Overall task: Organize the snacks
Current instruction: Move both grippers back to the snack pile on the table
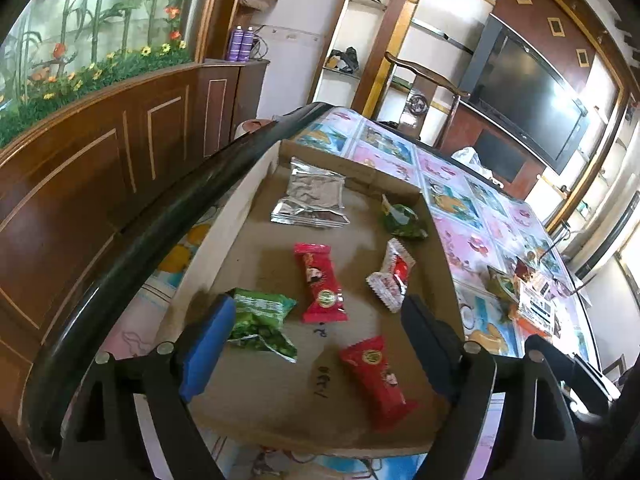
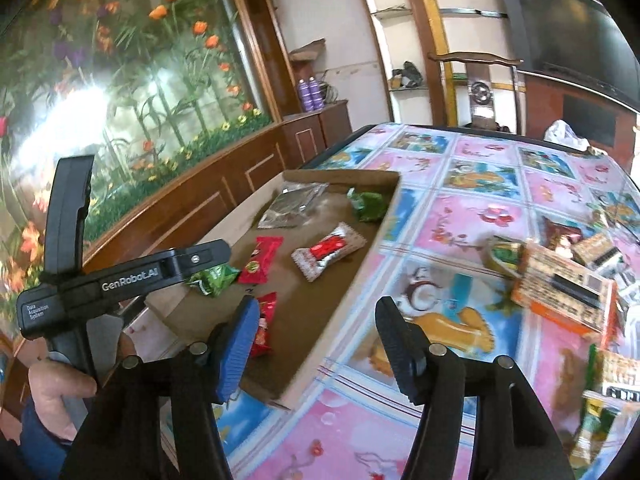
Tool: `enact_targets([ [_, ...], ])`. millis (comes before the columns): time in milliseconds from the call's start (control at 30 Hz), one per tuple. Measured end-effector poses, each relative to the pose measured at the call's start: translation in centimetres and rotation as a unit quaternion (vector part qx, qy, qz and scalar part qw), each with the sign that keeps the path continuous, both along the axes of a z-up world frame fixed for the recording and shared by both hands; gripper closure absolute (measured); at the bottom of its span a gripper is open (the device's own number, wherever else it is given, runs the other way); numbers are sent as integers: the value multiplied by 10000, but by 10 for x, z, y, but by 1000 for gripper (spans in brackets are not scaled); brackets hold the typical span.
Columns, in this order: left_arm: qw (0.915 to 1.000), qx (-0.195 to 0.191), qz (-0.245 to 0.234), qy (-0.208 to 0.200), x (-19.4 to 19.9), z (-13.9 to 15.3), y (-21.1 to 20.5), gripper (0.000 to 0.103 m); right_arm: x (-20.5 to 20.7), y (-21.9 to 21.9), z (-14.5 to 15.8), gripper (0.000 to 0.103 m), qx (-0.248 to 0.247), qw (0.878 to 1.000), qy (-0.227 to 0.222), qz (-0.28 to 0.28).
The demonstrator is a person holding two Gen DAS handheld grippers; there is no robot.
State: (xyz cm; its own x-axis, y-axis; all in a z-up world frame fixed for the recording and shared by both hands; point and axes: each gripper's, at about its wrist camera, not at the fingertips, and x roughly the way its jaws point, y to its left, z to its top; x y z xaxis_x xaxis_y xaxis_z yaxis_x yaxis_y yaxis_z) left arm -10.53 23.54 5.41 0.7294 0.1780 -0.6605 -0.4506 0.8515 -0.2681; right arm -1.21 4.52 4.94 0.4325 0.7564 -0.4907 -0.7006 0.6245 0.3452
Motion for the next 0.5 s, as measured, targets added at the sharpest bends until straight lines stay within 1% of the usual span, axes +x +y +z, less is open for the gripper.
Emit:
enact_targets([
  [133,9999,76,-149,22,6,4,-15,19,5,-28,0,38,151,9997,69,-188],
  [267,9992,172,-364,28,12,9,-34,19,12,-66,0,38,308,9982,154,-487],
  [400,9976,202,-665,11,19,13,-58,19,20,-121,-4,38,357,9933,215,-1079],
  [500,9950,202,-977,29,27,15,-79,19,31,-163,-12,38,377,9860,448,-1564],
])
